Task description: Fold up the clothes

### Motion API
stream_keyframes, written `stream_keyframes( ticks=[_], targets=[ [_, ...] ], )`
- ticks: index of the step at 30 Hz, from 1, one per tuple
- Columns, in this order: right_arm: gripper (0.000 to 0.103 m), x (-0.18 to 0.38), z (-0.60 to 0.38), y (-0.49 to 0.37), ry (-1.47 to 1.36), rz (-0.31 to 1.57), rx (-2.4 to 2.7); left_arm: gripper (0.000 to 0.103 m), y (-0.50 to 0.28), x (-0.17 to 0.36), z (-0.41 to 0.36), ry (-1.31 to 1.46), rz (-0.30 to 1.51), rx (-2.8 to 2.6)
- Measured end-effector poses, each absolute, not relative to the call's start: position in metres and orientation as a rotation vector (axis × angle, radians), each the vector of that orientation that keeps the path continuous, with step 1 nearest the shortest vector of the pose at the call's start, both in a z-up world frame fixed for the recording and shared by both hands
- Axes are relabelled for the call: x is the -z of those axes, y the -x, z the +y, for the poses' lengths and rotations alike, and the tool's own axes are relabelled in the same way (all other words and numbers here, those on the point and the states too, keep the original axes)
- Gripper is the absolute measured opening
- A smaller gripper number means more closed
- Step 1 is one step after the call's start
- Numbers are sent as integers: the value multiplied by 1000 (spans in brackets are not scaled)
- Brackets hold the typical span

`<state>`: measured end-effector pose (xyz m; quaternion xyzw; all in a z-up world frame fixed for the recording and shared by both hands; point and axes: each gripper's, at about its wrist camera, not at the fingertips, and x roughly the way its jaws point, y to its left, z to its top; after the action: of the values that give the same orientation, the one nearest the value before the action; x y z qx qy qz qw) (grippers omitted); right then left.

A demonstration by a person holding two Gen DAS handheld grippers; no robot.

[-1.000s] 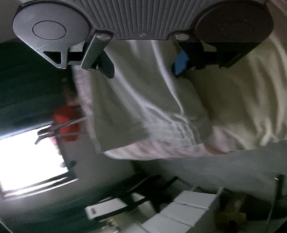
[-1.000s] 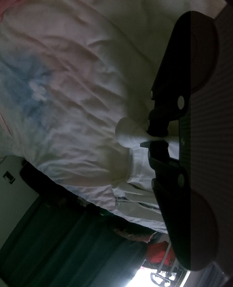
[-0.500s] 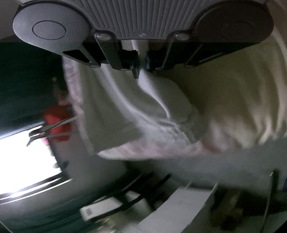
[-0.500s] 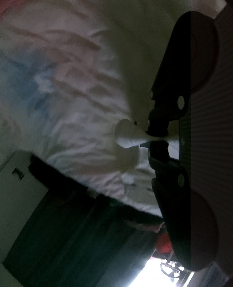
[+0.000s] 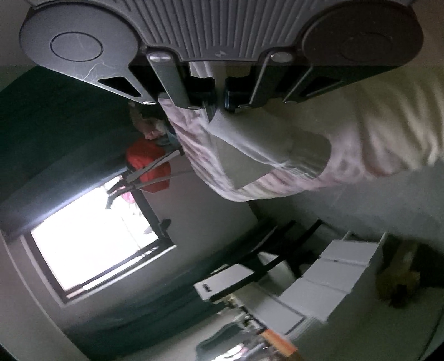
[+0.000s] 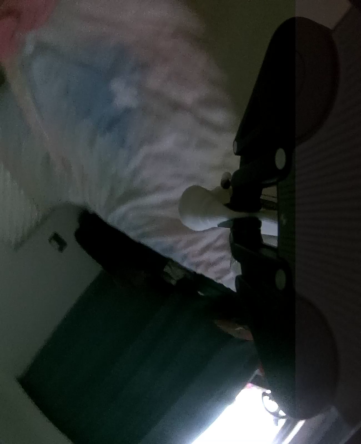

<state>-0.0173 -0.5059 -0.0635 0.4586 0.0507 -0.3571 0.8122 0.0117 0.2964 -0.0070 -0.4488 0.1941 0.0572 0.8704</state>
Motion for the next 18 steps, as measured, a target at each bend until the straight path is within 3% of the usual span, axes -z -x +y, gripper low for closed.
stream_keyframes(
  ticks=[9,18],
  targets=[
    [6,22,-530,-158,-793,151,712,6,-151,-36,253,674,353,-180],
    [6,107,-551,-328,-661,349,735,6,-323,35,219,540,523,-276]
  ],
)
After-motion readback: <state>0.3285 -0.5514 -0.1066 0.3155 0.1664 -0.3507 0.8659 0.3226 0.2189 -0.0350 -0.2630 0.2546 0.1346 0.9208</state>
